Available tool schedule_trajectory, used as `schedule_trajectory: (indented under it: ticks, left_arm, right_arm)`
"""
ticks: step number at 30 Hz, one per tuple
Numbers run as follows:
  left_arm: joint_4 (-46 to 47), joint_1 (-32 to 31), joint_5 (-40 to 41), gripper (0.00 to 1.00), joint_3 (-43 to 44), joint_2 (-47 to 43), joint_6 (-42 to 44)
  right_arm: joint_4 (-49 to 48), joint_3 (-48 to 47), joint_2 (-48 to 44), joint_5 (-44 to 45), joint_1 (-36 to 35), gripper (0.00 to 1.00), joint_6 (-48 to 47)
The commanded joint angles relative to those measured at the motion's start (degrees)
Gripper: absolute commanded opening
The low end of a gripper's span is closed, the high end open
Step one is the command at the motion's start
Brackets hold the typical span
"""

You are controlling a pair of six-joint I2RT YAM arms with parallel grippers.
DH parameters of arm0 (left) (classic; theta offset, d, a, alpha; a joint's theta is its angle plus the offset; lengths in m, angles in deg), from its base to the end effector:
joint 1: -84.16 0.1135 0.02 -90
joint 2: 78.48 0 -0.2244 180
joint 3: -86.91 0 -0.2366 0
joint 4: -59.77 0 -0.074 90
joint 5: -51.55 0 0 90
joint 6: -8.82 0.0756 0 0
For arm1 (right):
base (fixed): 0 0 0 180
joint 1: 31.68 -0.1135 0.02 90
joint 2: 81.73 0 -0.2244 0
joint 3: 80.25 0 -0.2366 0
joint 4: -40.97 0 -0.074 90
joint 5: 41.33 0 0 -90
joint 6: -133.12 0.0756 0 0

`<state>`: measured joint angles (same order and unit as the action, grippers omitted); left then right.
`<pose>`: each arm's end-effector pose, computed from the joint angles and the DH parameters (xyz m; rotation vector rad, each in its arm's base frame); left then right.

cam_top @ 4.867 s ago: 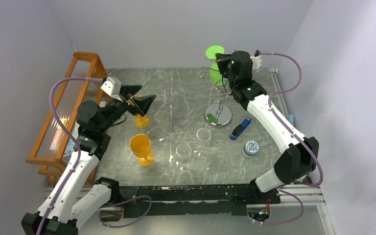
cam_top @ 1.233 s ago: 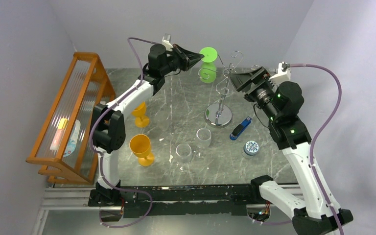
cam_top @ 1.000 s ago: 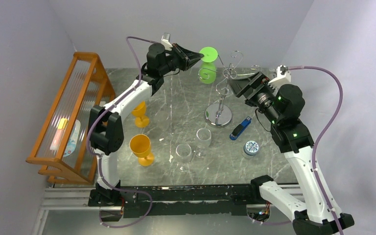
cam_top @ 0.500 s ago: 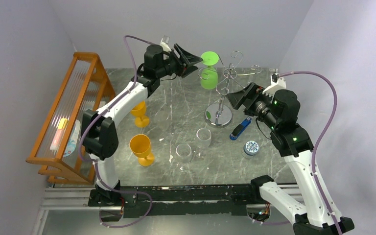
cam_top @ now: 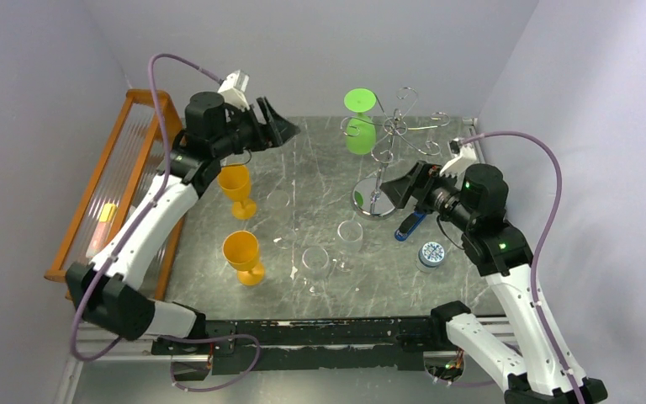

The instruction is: Place the wine glass upside down on the wine glass rack

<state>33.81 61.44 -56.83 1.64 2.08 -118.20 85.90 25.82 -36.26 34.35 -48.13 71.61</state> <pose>0.3185 -0.1592 0.3630 0.0112 1.8864 -1.0196 0.1979 0.0779 0.3445 0.0221 1.9217 0.7685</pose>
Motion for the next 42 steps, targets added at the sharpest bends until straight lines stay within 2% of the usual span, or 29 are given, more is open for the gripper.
schedule_trajectory:
  ticks: [1, 5, 9, 14, 21, 27, 33, 36, 42]
  left_arm:
    - [-17.1, -2.2, 3.1, 0.74, -0.6, -5.8, 21.7]
    - [-24.4, -7.1, 5.2, 0.64, -0.7, -8.7, 29.2]
    - [-28.6, -8.8, 7.6, 0.51, 0.5, -8.0, 29.2]
    - [-34.0, -11.2, 9.8, 0.43, 1.0, -5.9, 30.4]
    - [-32.8, -13.1, 5.7, 0.46, -4.4, -4.6, 33.8]
    - [-30.9, -13.8, 10.3, 0.46, -5.1, -1.6, 33.7]
    - [-32.6, -14.4, 14.4, 0.41, -5.3, 1.2, 34.4]
    - [-32.5, -14.6, 15.3, 0.35, -5.7, 0.9, 35.3]
    - [-31.0, -15.0, 13.4, 0.10, -5.0, -1.5, 36.1]
  right_arm:
    - [0.4, 2.1, -0.8, -1.2, 0.4, 0.85, -0.8]
    - [-0.1, 4.1, -1.5, -0.9, 0.4, 0.83, 0.7]
    - [-1.6, 6.4, -1.9, -1.5, 0.5, 0.81, 3.1]
    - [-1.9, 8.0, -2.4, -1.2, 0.5, 0.80, 4.3]
    - [-2.5, 8.9, -1.5, -2.1, 0.5, 0.78, 4.9]
    - [-3.0, 9.6, -1.3, -2.6, 0.5, 0.77, 5.7]
    - [-2.5, 9.8, -1.9, -1.8, 0.5, 0.77, 6.4]
    - [-2.9, 10.1, -2.2, -1.9, 0.5, 0.77, 7.2]
    - [-3.6, 10.3, -2.5, -2.0, 0.4, 0.77, 8.4]
